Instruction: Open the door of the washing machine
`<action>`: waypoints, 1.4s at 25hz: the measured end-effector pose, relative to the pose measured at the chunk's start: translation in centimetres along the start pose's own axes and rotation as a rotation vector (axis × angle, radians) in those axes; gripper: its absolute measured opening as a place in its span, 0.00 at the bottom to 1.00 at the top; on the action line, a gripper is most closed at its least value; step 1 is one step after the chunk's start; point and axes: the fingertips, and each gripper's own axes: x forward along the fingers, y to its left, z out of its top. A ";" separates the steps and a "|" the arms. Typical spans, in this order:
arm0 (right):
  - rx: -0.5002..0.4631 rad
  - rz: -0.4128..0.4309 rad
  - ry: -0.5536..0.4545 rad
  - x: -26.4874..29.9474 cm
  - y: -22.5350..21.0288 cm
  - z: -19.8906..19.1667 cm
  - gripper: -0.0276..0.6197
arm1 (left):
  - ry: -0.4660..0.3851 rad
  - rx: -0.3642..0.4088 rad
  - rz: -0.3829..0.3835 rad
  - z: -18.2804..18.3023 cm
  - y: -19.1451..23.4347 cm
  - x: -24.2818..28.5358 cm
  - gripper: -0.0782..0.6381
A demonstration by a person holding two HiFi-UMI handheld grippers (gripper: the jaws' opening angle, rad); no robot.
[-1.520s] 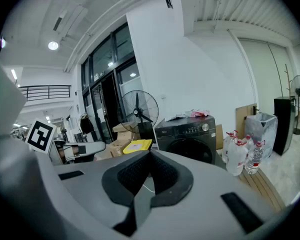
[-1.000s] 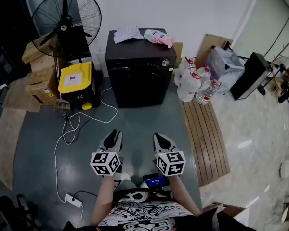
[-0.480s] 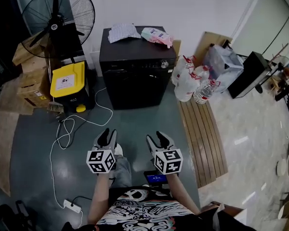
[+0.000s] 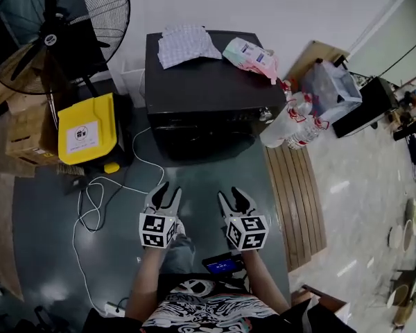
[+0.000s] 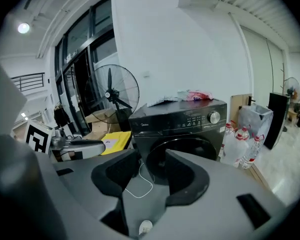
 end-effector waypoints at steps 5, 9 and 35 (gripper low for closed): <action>0.016 -0.028 0.049 6.9 -0.3 1.8 0.33 | 0.082 0.018 -0.052 -1.0 5.0 6.3 0.32; 0.034 -0.055 0.065 10.1 -1.5 2.2 0.33 | 0.124 0.030 -0.078 -2.1 7.6 10.2 0.33; 0.142 -0.094 0.211 17.4 -5.8 -6.0 0.33 | 0.332 0.182 -0.199 -13.6 11.4 28.3 0.43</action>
